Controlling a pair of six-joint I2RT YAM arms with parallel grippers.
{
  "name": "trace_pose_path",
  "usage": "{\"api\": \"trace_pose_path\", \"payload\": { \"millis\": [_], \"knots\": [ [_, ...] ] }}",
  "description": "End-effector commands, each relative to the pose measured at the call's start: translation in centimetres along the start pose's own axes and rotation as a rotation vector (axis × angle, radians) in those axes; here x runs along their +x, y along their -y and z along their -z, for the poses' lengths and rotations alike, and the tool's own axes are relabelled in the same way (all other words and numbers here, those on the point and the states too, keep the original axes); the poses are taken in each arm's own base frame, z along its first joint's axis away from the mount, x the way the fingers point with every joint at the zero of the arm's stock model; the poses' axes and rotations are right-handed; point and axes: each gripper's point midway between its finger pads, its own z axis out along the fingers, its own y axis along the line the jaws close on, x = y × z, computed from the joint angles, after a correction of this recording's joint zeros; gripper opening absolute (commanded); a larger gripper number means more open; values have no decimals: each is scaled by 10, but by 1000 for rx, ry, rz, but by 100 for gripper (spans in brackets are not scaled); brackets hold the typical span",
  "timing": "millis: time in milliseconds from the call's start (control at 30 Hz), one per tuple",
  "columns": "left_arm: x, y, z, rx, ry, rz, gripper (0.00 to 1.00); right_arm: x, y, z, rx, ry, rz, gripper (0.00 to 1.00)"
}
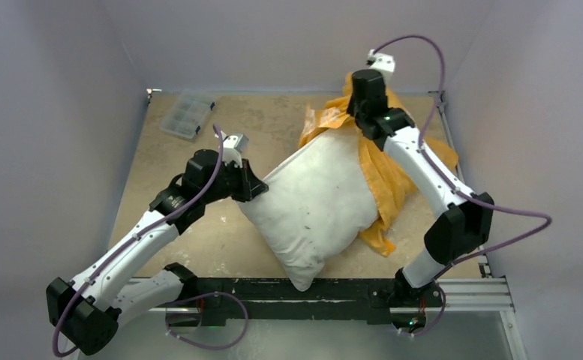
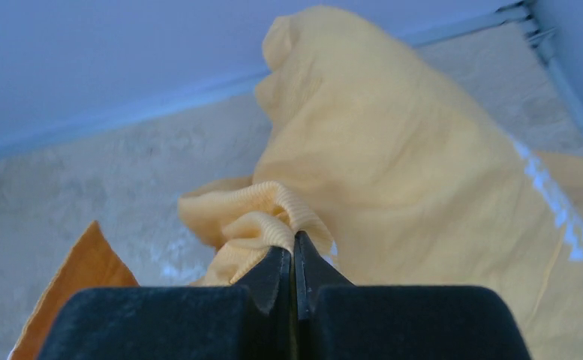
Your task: Remove the pillowcase from the pillow
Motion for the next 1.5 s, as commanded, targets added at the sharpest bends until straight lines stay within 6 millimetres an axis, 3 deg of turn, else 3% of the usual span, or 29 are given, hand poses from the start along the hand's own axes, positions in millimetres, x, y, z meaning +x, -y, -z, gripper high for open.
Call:
{"api": "trace_pose_path", "payload": {
  "millis": [0,233,267,333,400,467,667,767,900,1067,1233,1467],
  "knots": [
    [-3,-17,30,-137,1,-47,0,-136,61,31,75,347,-209,0],
    [-46,-33,73,-340,146,-101,0,-199,133,59,161,521,-343,0],
    [-50,-37,78,-372,162,-106,0,-206,148,61,182,538,-359,0],
    [-56,-46,87,-437,187,-111,0,-212,159,60,181,555,-369,0],
    [-58,-55,89,-491,195,-116,0,-208,151,50,142,532,-349,0],
    [-59,-66,89,-555,195,-119,0,-197,130,35,41,488,-309,0],
    [-68,-95,64,-685,202,-126,0,-132,58,7,-242,346,-209,1],
    [-81,-108,47,-706,225,-92,1,-107,37,2,-312,302,-182,15],
    [-98,-116,39,-721,245,-59,31,-87,34,4,-334,276,-176,43],
    [-114,-104,36,-698,252,-105,63,-59,31,19,-405,249,-203,73],
    [-92,-65,8,-649,154,-233,73,-31,38,38,-422,233,-242,95],
    [-48,11,-35,-505,47,-426,91,1,52,49,-384,194,-248,99]
  ]
}}
